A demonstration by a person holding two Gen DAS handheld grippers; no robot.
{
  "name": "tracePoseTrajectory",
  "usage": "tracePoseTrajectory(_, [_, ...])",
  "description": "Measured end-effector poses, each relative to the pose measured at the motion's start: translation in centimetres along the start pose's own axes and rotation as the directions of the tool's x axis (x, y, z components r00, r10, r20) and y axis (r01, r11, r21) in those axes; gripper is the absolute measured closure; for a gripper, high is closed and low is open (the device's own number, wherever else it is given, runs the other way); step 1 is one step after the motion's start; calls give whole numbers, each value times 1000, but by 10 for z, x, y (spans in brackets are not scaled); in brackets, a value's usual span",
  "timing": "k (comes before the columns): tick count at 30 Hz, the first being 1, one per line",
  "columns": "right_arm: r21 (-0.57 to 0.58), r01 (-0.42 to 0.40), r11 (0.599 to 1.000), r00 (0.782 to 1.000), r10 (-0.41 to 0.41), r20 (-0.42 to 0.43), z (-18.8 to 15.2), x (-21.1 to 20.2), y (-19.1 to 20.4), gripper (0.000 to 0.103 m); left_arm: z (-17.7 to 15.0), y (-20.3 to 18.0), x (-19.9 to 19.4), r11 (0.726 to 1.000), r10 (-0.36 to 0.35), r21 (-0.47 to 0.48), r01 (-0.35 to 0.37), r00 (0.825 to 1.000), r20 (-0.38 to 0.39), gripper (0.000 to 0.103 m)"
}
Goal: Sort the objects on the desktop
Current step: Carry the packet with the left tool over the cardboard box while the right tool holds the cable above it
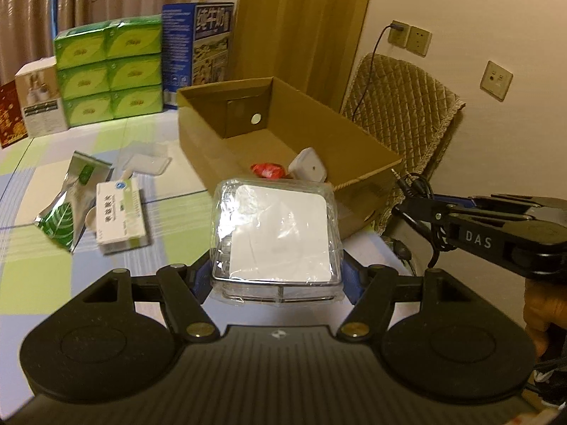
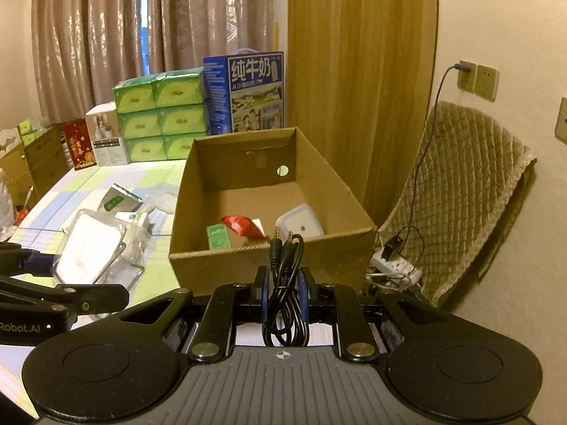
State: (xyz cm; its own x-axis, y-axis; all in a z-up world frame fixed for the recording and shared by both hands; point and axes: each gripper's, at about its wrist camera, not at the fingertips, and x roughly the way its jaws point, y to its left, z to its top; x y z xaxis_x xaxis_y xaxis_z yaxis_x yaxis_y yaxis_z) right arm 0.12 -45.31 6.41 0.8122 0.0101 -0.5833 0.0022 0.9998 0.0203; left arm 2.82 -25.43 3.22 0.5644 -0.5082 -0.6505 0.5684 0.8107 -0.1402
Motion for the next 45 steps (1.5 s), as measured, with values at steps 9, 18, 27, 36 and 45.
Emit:
tracePoseTrajectory(9, [11, -30, 999, 1000, 30, -4, 24, 14, -16, 89, 22, -8, 14, 1000, -6, -8, 6, 1000, 14, 38])
tracePoseTrajectory(18, [0, -53, 999, 999, 53, 1, 55, 27, -31, 89, 53, -19, 30, 1000, -20, -6, 20, 999, 34, 38])
tracePoseTrajectory(27, [-16, -60, 998, 998, 60, 13, 82, 45, -39, 89, 74, -24, 51, 1000, -30, -8, 30, 999, 31, 38])
tracePoseTrajectory(36, [2, -61, 998, 998, 61, 5, 99, 73, -51, 89, 92, -21, 77, 999, -35, -32, 36, 999, 24, 38])
tracePoseTrajectory(45, [32, -63, 998, 998, 64, -25, 105, 100, -58, 89, 106, -9, 118, 998, -17, -53, 17, 1000, 0, 37])
